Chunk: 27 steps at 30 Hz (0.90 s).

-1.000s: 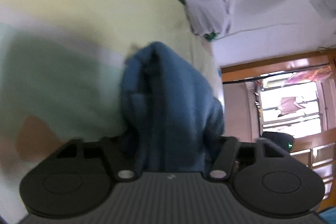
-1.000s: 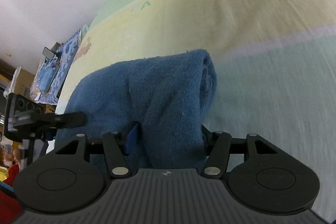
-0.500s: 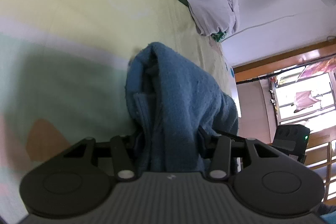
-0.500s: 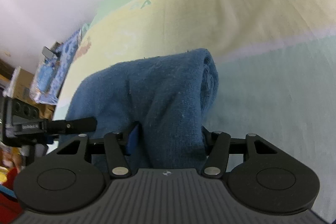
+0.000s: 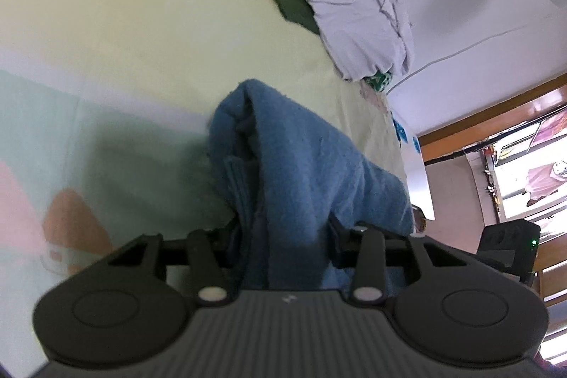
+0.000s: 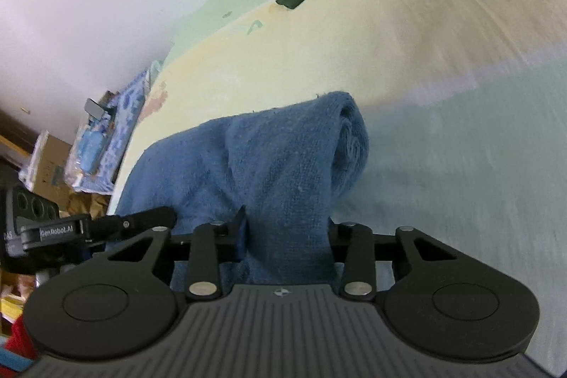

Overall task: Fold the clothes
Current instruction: 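Lift the blue sweater bundle with both grippers, holding it together, then carry the held sweater with both grippers toward the pillow end of the bed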

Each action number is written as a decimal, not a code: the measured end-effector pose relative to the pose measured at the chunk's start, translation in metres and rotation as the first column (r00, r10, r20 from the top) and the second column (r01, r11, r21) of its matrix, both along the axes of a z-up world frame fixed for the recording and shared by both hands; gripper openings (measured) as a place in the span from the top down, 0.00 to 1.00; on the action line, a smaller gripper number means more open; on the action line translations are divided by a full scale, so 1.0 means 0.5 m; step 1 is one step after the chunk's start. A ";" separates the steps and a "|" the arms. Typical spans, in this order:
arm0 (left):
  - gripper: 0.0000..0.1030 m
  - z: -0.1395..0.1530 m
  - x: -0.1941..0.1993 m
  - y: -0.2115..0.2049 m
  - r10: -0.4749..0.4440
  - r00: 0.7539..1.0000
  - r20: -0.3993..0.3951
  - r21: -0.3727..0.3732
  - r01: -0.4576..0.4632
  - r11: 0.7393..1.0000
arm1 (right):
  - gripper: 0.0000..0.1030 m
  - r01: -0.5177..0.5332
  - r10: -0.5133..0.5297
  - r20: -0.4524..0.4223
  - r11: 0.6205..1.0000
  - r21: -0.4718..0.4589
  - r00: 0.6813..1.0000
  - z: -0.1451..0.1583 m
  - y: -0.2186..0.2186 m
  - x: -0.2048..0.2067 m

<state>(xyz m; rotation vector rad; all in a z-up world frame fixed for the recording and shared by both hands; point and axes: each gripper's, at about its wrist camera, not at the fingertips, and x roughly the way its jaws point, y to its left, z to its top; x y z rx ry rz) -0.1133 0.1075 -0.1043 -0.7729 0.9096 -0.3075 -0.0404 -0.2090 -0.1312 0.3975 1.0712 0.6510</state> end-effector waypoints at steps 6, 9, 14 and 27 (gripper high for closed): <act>0.59 0.079 -0.008 -0.001 0.029 0.999 0.040 0.065 -0.031 0.997 | 0.63 -0.045 0.043 0.022 0.994 0.096 0.999 0.056 0.012 0.034; 0.59 0.135 0.007 0.012 0.035 0.997 0.064 0.113 -0.042 0.993 | 0.63 -0.070 0.065 0.036 0.988 0.136 0.997 0.087 0.029 0.063; 0.59 0.231 0.083 0.072 0.038 0.994 0.103 0.209 -0.059 0.976 | 0.63 -0.122 0.112 0.067 0.978 0.170 0.991 0.151 0.107 0.165; 0.59 0.276 0.391 0.297 -0.032 0.989 0.147 0.325 -0.018 0.945 | 0.63 -0.086 0.074 0.173 0.994 0.062 0.982 0.219 0.346 0.422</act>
